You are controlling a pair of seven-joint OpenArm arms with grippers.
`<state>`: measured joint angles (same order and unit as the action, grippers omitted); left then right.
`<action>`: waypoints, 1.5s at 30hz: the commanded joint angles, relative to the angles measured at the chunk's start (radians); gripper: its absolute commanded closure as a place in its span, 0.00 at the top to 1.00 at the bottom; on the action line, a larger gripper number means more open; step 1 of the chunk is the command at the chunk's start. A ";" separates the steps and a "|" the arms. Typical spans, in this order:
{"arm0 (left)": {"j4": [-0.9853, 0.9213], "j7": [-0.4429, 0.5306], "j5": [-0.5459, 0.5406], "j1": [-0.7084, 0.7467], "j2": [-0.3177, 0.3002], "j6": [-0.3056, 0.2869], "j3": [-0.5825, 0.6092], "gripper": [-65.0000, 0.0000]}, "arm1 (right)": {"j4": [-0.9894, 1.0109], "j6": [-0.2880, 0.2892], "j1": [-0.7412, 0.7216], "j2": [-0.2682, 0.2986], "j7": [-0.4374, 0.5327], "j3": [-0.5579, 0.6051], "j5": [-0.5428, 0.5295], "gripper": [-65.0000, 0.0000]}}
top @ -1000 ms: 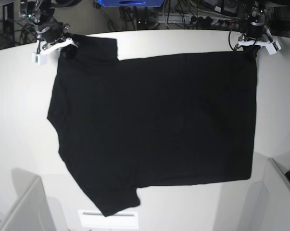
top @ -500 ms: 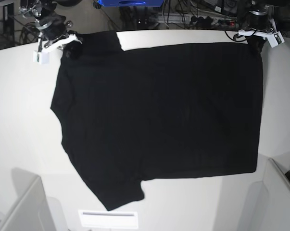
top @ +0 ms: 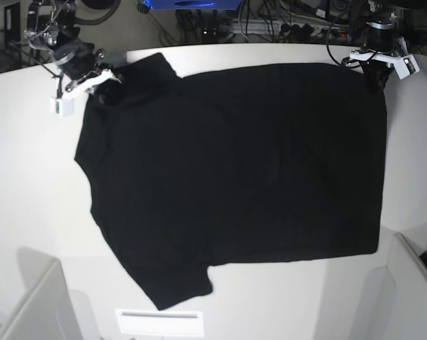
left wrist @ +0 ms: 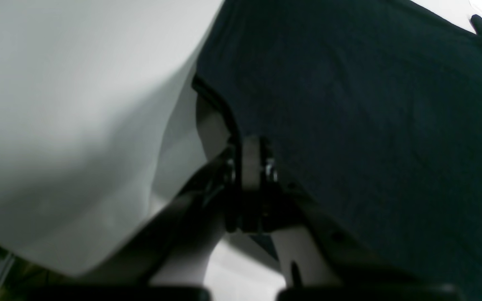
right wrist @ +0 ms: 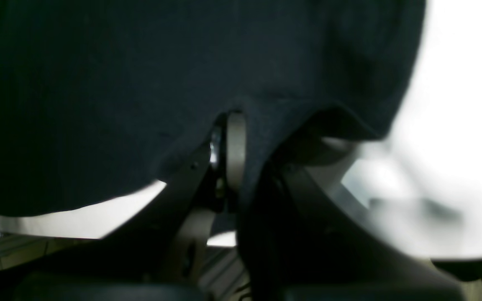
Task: Fold the T-shirt properly
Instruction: 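Lift the shoulder edge with both grippers and fold it over the shirt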
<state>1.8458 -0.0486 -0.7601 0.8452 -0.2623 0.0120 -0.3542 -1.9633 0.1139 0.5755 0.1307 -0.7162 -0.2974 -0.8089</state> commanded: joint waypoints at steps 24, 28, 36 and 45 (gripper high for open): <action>0.056 -0.353 0.000 -0.252 0.057 -0.002 -0.177 0.00 | 0.146 0.000 -0.377 0.008 -0.188 -0.001 -0.011 0.00; 0.028 -0.353 0.003 -0.287 0.057 -0.001 -0.179 0.00 | 0.224 0.000 -0.444 0.008 -0.188 0.000 -0.011 0.00; -0.048 -0.368 0.007 -0.356 0.057 0.001 -0.177 0.00 | 0.331 0.000 -0.570 0.008 -0.245 0.000 -0.011 0.00; -0.091 -0.498 0.009 -0.476 0.057 0.001 -0.242 0.00 | 0.459 0.000 -0.664 0.008 -0.240 0.002 -0.010 0.00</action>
<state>1.7424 -0.5690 -0.7483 0.3706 -0.1913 0.0204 -0.5865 -1.4891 0.1123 -0.0635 0.1280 -0.9737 -0.2943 -0.8047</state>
